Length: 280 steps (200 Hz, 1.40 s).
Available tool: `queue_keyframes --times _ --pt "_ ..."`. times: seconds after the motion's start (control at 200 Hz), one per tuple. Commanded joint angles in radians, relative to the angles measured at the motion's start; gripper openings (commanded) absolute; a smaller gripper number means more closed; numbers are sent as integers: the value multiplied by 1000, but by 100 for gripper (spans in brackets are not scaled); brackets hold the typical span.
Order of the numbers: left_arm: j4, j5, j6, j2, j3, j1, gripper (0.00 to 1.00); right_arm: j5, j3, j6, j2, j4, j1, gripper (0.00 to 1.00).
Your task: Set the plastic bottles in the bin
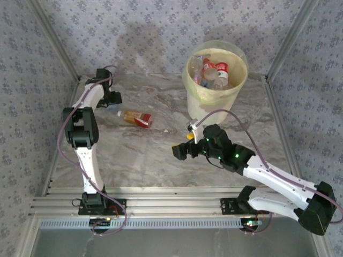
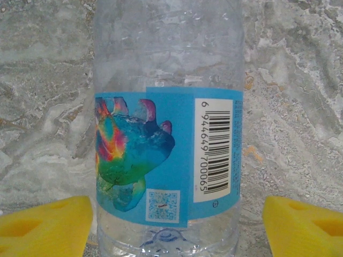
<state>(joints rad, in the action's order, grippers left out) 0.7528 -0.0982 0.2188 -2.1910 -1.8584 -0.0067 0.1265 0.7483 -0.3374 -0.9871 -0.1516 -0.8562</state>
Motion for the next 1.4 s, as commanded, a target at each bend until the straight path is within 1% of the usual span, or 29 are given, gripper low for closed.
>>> queue_keyframes --times 0.0,0.085,0.265,0.34,0.43,0.535,0.64,0.745,0.884,0.979,1.019,1.149,1.279,1.329,1.394 --pt "33 -10 -7 -19 -8 0 81 -16 -2 -16 8 -22 -5 99" --pt "42 -23 -10 -27 -13 0 84 -19 0 -17 8 -25 -6 99" --pt "47 -22 -7 -41 -18 0 81 -24 -5 -23 14 -25 -5 99" --pt "43 -18 -5 -37 -13 1 77 -24 -11 -27 14 -21 -5 99" --pt "33 -15 -6 -22 -5 1 68 -25 -17 -34 12 -13 -6 99" --pt "20 -8 0 12 13 1 65 -43 -20 -47 12 -6 -7 98" --pt "-3 37 12 83 40 -1 65 -78 -14 -75 7 4 -1 98" --pt "-13 78 19 163 52 -14 66 -64 5 -125 -26 26 17 98" --pt "-66 203 35 276 113 -47 67 -47 54 -220 -64 58 40 97" --pt "-135 295 44 356 183 -86 67 0 94 -284 -90 84 79 97" --pt "-170 345 56 393 224 -101 67 29 116 -336 -102 88 101 97" --pt "-286 472 75 516 343 -163 66 126 205 -426 -141 56 191 98" --pt "-421 534 50 639 473 -238 67 283 338 -507 -236 -11 297 98" --pt "-458 544 35 678 514 -275 67 317 371 -523 -263 -8 320 98" --pt "-500 541 20 721 559 -326 67 334 423 -520 -300 -20 333 98"
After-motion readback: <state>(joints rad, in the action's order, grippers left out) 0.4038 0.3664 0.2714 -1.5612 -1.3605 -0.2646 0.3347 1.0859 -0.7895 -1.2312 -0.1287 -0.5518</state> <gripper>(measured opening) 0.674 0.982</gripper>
